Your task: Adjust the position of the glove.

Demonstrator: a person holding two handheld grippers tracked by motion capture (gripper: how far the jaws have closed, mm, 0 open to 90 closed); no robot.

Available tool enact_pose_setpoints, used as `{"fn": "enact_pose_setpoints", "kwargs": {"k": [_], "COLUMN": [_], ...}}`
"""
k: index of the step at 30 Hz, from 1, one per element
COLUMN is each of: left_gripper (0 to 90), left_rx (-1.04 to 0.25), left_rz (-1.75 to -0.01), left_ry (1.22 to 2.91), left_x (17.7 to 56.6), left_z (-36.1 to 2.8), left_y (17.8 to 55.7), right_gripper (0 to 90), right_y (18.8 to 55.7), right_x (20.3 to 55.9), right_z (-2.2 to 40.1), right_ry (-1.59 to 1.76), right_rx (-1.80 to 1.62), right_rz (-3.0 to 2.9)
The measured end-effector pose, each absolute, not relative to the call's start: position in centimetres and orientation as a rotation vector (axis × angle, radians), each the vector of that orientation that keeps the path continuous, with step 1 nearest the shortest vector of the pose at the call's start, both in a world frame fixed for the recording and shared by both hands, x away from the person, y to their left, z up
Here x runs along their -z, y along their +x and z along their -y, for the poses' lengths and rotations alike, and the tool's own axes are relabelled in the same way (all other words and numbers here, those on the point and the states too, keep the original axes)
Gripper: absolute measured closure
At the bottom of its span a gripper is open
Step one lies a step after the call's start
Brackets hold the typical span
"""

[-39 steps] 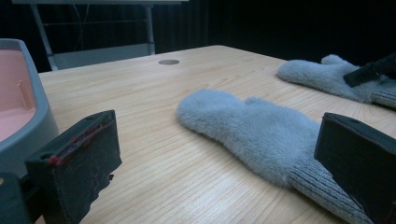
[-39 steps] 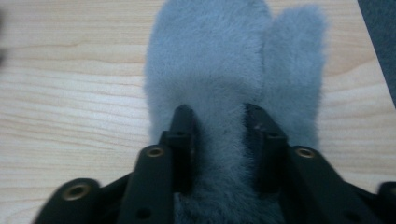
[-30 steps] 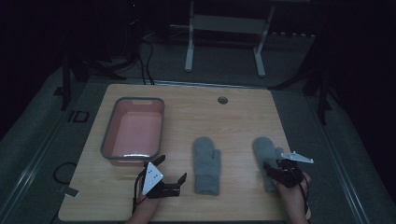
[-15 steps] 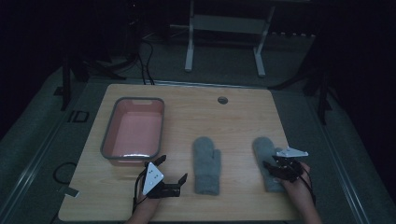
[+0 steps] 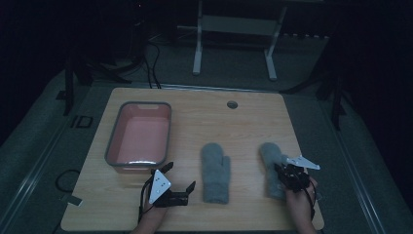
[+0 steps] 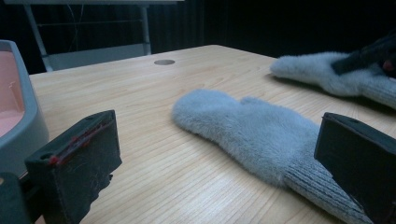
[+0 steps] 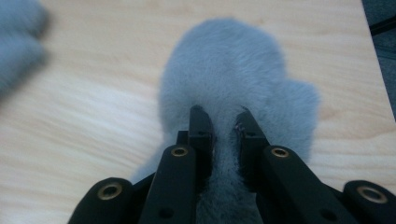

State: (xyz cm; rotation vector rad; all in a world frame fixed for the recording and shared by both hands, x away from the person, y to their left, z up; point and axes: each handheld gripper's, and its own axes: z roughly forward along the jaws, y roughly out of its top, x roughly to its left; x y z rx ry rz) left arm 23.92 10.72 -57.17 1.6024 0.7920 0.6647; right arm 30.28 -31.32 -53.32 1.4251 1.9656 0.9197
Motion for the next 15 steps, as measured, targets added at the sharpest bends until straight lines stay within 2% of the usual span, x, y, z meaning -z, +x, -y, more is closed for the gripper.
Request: {"fn": "enact_pose_setpoints", "kwargs": {"k": [5,15], "left_gripper": [0.7,0.7], "left_rx": [-0.672,-0.674], "left_rz": [-0.789,-0.788], "left_ry": [1.605,1.606], "left_x": [57.2,57.2], "left_z": [-10.7,-10.7], "left_y": [23.9,23.9], "right_gripper": [80.9,80.9], "right_y": [29.8,29.2], "right_x": [50.9,48.5], "right_z": [28.1,21.8], "right_ry": [1.470,1.426], "right_rx": [-0.989,-1.072], "right_rz": [-1.909,-1.936]}}
